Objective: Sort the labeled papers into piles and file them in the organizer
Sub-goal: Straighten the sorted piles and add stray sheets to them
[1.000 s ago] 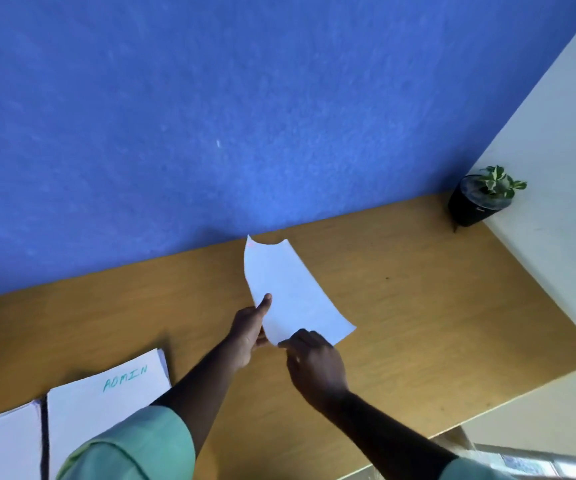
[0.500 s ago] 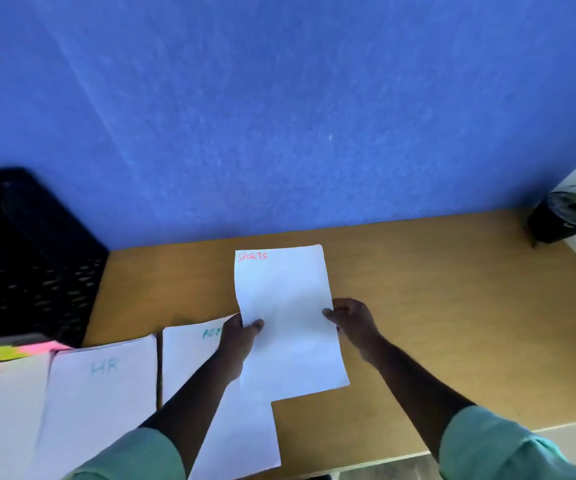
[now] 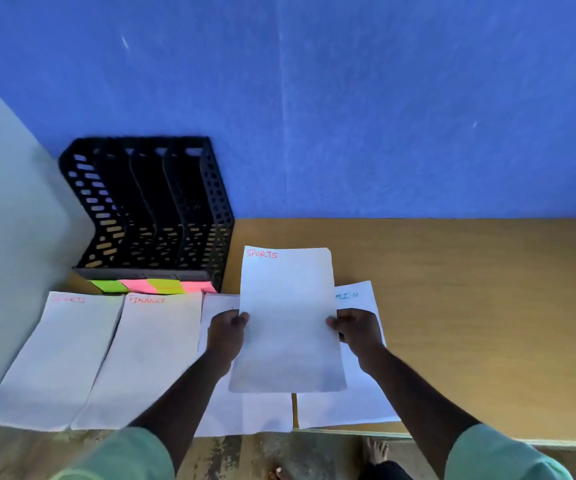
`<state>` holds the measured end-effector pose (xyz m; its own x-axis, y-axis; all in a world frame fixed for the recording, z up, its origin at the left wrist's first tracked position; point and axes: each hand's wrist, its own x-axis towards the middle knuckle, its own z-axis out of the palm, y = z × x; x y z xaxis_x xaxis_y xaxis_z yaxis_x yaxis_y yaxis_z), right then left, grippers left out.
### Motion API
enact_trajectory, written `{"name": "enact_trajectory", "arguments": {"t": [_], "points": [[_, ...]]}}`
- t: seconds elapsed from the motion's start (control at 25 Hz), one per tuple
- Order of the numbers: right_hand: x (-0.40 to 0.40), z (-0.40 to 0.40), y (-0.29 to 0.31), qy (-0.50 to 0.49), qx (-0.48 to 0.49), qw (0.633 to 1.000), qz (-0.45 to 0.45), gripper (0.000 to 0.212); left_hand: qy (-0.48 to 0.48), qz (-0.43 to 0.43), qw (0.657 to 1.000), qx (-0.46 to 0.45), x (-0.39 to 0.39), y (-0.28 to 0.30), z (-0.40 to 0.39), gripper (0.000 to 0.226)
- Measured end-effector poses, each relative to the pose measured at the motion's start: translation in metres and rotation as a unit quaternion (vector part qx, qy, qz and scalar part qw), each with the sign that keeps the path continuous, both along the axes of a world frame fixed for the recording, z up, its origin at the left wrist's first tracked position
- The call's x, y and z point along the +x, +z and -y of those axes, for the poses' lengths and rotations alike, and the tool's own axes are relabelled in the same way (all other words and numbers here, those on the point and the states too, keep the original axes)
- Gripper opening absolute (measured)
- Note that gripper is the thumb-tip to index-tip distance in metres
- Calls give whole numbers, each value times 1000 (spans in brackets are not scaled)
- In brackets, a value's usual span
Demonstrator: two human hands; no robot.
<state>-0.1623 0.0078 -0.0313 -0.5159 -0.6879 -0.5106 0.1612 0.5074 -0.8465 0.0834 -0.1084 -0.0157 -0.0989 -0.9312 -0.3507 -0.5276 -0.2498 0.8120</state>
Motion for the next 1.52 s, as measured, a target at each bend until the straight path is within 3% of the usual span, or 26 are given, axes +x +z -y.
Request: {"name": "enact_trajectory", "arguments": {"t": [0.2, 0.36, 0.52, 0.72, 1.08, 1.28, 1.4, 1.52], "points": [[63, 24, -3, 30, 6, 998, 48, 11, 35, 58, 997, -48, 62, 2, 9, 41], [105, 40, -10, 79, 44, 996, 10, 6, 102, 127, 984, -68, 98, 3, 12, 41], [145, 61, -5, 108, 51, 993, 12, 5, 167, 144, 973, -67, 139, 3, 23, 21], [231, 93, -1, 172, 63, 982, -47, 3, 224, 166, 959, -44, 224, -16, 38, 23], [416, 170, -12, 193, 94, 973, -83, 5, 139, 259, 954, -54, 406, -25, 130, 22], [468, 198, -17, 196, 133, 964, -122, 13, 62, 288, 953, -65, 442, -32, 157, 32], [478, 207, -22, 189, 147, 960, -147, 13, -5, 361, 929, -86, 437, -39, 153, 54], [480, 211, -22, 211, 160, 949, -174, 15, -59, 445, 885, -126, 431, -41, 140, 58]]}}
